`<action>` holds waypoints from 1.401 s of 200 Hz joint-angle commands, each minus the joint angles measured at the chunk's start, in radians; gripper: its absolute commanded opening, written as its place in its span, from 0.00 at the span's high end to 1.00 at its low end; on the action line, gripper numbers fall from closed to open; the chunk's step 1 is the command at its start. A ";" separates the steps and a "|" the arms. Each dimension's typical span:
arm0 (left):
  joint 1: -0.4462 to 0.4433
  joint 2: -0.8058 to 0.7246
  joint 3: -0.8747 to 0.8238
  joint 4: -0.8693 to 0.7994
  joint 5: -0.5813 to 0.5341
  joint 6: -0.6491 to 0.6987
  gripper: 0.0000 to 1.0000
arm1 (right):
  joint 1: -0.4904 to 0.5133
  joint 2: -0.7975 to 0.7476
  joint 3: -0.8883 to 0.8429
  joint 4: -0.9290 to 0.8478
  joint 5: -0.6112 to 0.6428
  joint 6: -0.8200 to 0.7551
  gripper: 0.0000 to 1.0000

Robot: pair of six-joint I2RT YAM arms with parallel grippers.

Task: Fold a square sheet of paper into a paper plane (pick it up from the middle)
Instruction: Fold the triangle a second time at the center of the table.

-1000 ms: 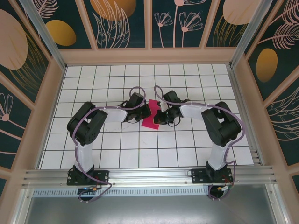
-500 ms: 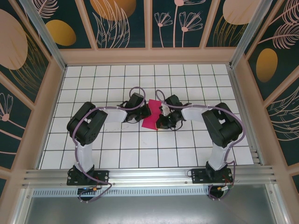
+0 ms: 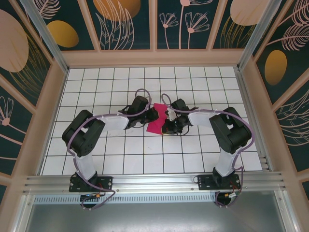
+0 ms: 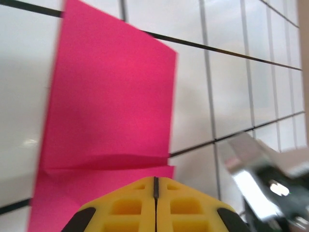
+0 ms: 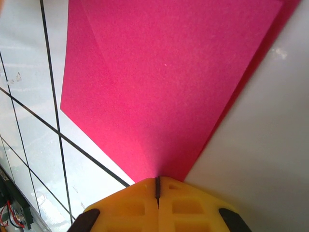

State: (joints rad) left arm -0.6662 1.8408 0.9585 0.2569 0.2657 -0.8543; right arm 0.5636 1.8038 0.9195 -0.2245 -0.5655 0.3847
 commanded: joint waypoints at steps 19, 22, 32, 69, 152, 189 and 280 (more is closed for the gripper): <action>-0.067 0.021 -0.059 0.062 0.009 -0.044 0.95 | -0.001 0.028 -0.043 -0.095 0.080 0.014 0.98; -0.070 0.025 -0.062 0.063 0.008 -0.049 0.96 | -0.001 0.029 -0.042 -0.095 0.080 0.014 0.98; -0.074 0.031 -0.075 0.071 0.003 -0.063 0.96 | -0.001 0.030 -0.043 -0.095 0.081 0.013 0.98; -0.077 0.053 -0.090 0.069 0.009 -0.083 0.98 | -0.001 0.041 -0.044 -0.091 0.081 0.016 0.98; -0.075 0.095 -0.047 -0.054 -0.115 -0.051 0.97 | -0.001 0.065 -0.065 -0.146 0.162 -0.003 0.99; -0.045 0.094 -0.034 -0.071 -0.145 -0.026 0.97 | -0.001 0.086 -0.090 -0.162 0.208 -0.001 0.99; 0.038 0.092 -0.034 -0.031 -0.163 0.004 0.94 | 0.001 0.096 -0.088 -0.175 0.248 -0.009 0.99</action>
State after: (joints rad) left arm -0.6804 1.9034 0.9215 0.2440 0.2180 -0.8871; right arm 0.5636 1.8042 0.9028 -0.2157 -0.5495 0.3981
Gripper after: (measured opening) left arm 0.060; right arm 0.061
